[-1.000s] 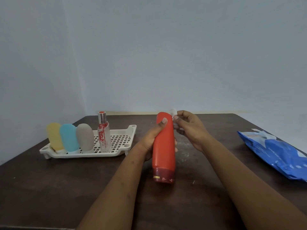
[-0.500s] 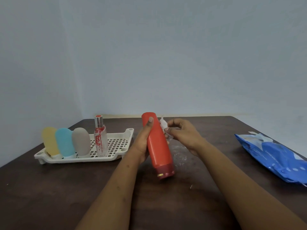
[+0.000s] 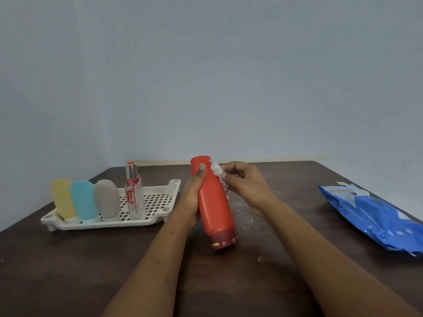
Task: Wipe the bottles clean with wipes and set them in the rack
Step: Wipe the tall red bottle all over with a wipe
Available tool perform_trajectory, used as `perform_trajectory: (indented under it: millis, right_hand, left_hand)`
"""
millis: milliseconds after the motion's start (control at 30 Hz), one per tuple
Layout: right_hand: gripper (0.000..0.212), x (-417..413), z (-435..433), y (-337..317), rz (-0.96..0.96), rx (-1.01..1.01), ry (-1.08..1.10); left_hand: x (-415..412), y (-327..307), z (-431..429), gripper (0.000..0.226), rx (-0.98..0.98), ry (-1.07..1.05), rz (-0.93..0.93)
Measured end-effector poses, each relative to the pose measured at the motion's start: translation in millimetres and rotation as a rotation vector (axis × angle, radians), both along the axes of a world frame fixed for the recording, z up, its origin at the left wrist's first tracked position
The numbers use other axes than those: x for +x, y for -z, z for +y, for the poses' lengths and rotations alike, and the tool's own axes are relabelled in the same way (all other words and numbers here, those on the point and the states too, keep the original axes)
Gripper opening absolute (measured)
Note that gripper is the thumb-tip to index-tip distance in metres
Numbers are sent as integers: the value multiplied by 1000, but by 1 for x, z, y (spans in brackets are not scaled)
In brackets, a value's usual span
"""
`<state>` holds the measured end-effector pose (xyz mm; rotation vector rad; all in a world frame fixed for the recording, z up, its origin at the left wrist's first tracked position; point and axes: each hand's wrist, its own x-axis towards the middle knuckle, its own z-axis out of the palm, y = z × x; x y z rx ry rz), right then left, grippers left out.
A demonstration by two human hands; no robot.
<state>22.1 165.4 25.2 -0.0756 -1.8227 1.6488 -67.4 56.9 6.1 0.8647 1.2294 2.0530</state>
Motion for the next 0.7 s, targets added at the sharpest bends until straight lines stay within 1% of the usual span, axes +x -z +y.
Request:
perform_trajectory:
  millis: [100, 167, 233, 267, 333, 433, 500, 533, 633, 700]
  right_hand:
    - [6, 3, 4, -1, -74, 267, 65]
    - [15, 6, 4, -4, -133, 461, 90]
    - [17, 11, 2, -6, -203, 628, 86]
    - [17, 14, 1, -7, -243, 683, 70]
    - [17, 22, 1, -6, -327, 724, 16]
    - [17, 34, 5, -2, -447, 735, -71]
    - [13, 40, 6, 0, -502, 732, -128]
    - [12, 41, 5, 1, -509, 743, -134]
    - [13, 40, -1, 4, -468, 786, -107]
    - [14, 39, -5, 5, -430, 785, -102]
  left_hand:
    - [-5, 3, 2, 72, -2, -166, -11]
    - [-8, 5, 3, 77, -10, -247, -31]
    - [-12, 4, 3, 70, -16, -312, -35]
    - [-13, 5, 2, 72, -19, -322, -37]
    - [-15, 5, 2, 80, -25, -317, -53]
    - [-13, 5, 2, 79, -24, -319, -77]
    - [-12, 3, 3, 83, -29, -329, -90]
    - [-12, 2, 3, 85, -34, -341, -92]
    - [-15, 4, 4, 78, -46, -388, -101]
    - [-17, 4, 4, 84, -51, -411, -119]
